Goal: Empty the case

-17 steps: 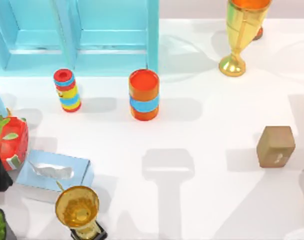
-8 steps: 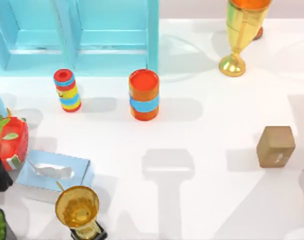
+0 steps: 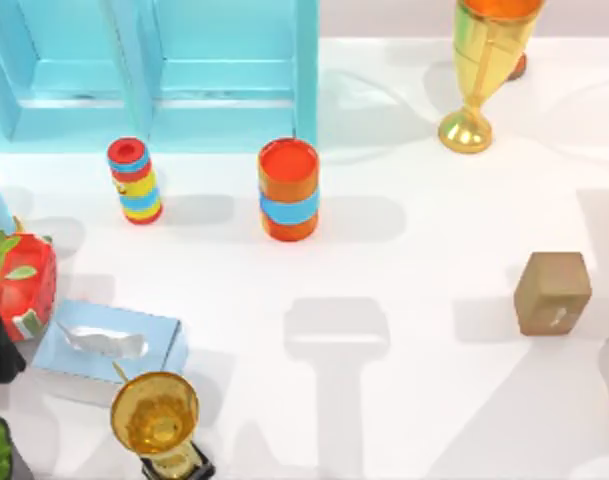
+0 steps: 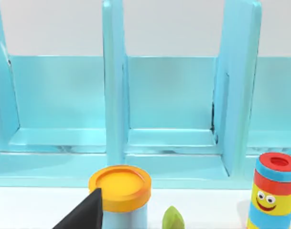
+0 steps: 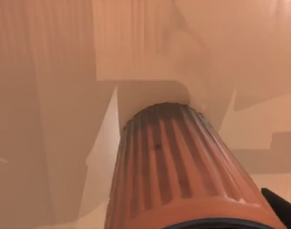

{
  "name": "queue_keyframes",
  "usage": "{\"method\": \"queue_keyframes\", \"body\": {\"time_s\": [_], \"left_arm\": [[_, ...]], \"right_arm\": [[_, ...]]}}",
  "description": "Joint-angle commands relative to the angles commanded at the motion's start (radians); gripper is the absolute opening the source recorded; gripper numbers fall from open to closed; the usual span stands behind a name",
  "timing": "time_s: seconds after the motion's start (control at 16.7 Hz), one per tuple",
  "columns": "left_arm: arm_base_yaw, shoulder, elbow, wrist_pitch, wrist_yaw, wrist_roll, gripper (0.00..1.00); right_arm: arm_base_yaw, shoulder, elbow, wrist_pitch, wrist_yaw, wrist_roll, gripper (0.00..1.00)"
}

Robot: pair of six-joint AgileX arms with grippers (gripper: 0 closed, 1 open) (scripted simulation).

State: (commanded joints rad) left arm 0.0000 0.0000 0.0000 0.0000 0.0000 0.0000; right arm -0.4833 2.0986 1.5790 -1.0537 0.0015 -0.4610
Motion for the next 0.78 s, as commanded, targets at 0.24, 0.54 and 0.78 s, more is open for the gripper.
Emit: {"method": "queue_keyframes", "body": {"time_s": [0.24, 0.54, 0.78], "left_arm": [[0.000, 0.000, 0.000, 0.000, 0.000, 0.000, 1.00], [0.000, 0.000, 0.000, 0.000, 0.000, 0.000, 1.00], [0.000, 0.000, 0.000, 0.000, 0.000, 0.000, 1.00]], "right_arm": [[0.000, 0.000, 0.000, 0.000, 0.000, 0.000, 0.00], [0.016, -0.021, 0.026, -0.010, -0.013, 0.008, 0.00], [0.061, -0.036, 0.172, -0.082, -0.046, 0.037, 0.00]]}}
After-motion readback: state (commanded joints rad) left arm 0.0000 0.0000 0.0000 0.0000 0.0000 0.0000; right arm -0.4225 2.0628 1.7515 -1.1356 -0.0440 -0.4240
